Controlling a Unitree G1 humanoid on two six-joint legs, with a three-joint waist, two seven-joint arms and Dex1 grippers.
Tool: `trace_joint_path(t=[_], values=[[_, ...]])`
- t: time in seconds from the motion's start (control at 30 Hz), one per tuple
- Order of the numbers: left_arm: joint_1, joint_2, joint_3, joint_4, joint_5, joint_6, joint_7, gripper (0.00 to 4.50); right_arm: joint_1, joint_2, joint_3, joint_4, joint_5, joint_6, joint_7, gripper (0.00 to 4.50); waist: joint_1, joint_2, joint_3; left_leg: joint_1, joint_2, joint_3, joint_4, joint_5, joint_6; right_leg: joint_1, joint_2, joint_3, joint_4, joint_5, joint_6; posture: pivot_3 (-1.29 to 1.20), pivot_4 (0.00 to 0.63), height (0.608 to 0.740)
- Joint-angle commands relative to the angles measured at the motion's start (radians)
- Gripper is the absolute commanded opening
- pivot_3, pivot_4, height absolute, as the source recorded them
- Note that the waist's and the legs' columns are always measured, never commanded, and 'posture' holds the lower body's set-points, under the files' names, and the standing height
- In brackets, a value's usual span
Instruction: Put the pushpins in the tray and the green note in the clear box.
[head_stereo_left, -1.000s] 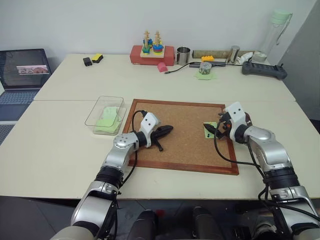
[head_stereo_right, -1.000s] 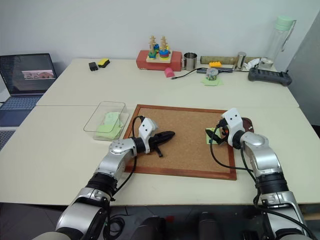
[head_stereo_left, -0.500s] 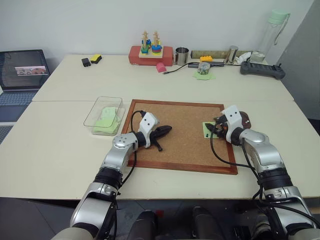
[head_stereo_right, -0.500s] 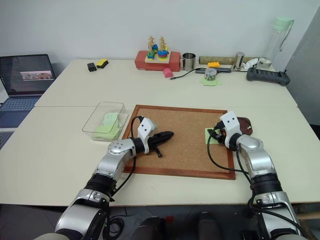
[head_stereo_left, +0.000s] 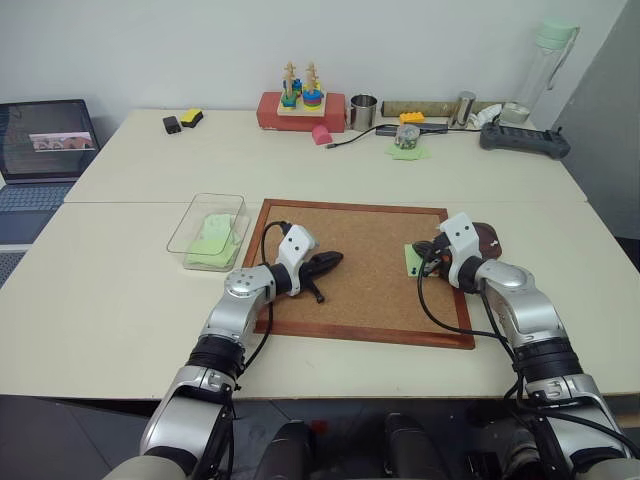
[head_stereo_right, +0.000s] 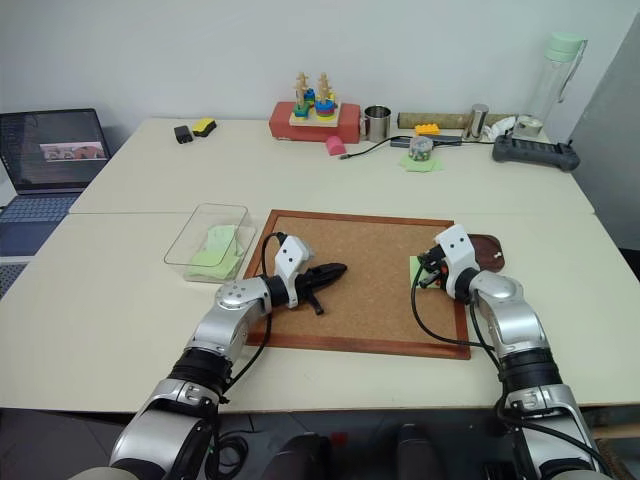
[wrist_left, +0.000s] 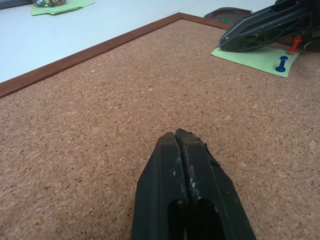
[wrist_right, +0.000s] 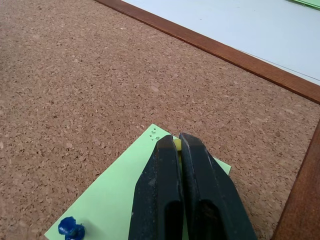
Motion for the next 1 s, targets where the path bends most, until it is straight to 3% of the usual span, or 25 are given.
trace_joint_path(t=[0.03, 0.63, 1.0], values=[[0.025, 0.005, -0.011, 0.012, 0.021, 0.016, 0.003, 0.0, -0.001, -0.005, -0.018, -0.074, 0.016, -0.01, 0.017, 0.04, 0.0, 0.0, 0.0, 0.0, 0.0, 0.0, 0.0, 0.0, 0.0, 0.0, 0.0, 0.0, 0.0, 0.0, 0.0, 0.0, 0.15, 0.74], [0.024, 0.002, -0.02, 0.034, 0.048, 0.017, 0.021, 0.0, 0.013, -0.023, -0.12, -0.228, 0.124, 0.15, -0.002, 0.04, 0.0, 0.001, -0.001, 0.001, 0.0, 0.0, 0.0, 0.0, 0.0, 0.0, 0.001, 0.0, 0.0, 0.0, 0.0, 0.0, 0.15, 0.74], [0.02, 0.005, -0.023, 0.034, 0.05, 0.016, 0.016, 0.0, 0.094, -0.092, -0.164, -0.269, -0.042, 0.203, -0.25, 0.04, 0.0, 0.002, -0.002, 0.001, 0.0, 0.0, 0.0, 0.0, 0.0, 0.0, 0.001, 0.0, 0.0, 0.0, 0.0, 0.0, 0.15, 0.74]])
